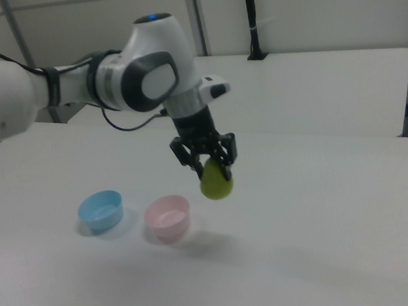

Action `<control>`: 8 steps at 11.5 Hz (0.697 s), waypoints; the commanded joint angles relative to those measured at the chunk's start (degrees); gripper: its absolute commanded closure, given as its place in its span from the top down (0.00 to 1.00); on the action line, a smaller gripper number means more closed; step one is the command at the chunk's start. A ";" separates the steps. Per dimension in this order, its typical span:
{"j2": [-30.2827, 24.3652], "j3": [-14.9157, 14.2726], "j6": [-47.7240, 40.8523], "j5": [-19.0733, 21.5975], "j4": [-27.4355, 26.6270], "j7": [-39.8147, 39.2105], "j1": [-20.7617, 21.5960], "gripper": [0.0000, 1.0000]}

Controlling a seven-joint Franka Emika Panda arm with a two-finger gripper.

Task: Pick up a pear from the bowl
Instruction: 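Lift the pear out of the pink bowl and carry it away, then lower the held pear onto the table beside the pink bowl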

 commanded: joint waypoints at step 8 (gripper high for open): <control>14.66 -0.11 14.28 -0.91 1.80 -2.95 -5.27 0.69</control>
